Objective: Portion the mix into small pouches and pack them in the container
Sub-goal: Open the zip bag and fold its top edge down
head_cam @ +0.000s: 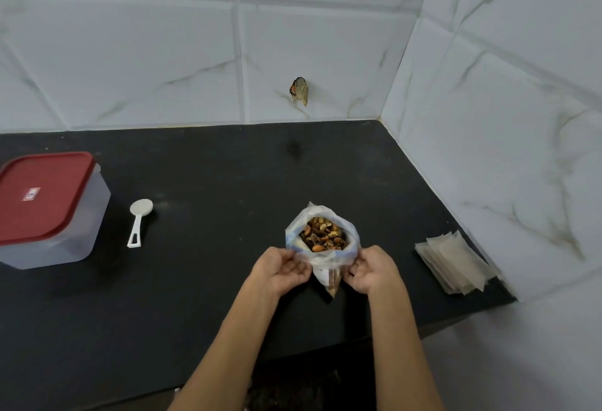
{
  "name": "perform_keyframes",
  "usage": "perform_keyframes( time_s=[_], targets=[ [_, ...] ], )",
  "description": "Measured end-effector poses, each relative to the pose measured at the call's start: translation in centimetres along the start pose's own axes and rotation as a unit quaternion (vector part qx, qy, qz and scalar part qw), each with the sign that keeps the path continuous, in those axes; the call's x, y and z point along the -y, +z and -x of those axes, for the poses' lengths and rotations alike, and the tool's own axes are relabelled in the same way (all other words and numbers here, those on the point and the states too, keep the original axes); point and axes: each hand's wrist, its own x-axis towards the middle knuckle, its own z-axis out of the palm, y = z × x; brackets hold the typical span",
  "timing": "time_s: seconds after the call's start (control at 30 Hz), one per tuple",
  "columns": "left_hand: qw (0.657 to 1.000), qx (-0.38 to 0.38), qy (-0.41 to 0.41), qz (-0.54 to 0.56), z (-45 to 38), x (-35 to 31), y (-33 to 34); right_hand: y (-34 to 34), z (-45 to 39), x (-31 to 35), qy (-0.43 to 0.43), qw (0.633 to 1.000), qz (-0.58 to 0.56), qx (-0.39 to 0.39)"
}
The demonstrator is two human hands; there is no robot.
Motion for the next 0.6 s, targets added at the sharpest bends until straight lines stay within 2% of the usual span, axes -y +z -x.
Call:
perform_keyframes(
  time_s=[0.1, 0.17, 0.27, 0.37, 0.43, 0.5, 0.6],
  targets=[
    [0.999, -0.024, 0.027, 0.002, -0.4, 0.5, 1.2, 1.5, -0.1, 0.0, -0.011, 0.999, 0.026, -0.022],
    [0.997, -0.029, 0.064, -0.012, -0.7, 1.2, 2.0, 2.5, -0.5, -0.1, -0.052, 0.993, 0.076, -0.067],
    [0.98, -0.083, 0.137, -0.118, -0.6, 2.0, 2.2, 2.6, -0.9, -0.5, -0.138, 0.963, 0.179, -0.146],
    [0.943, -0.107, 0.185, -0.255, -0.8, 1.5, 1.4, 2.0, -1.3, -0.6, -0.196, 0.931, 0.254, -0.176],
    [0.909, -0.102, 0.214, -0.343, -0.6, 0.7, 1.0, 1.7, -1.0, -0.3, -0.23, 0.909, 0.288, -0.196],
    [0.847, -0.126, 0.297, -0.422, -0.7, -0.1, 0.7, 1.7, -0.8, 0.0, -0.304, 0.882, 0.306, -0.187],
    [0.76, -0.11, 0.445, -0.461, -0.8, -1.3, 1.3, 2.2, -0.8, 0.9, -0.42, 0.822, 0.378, -0.077]
  ],
)
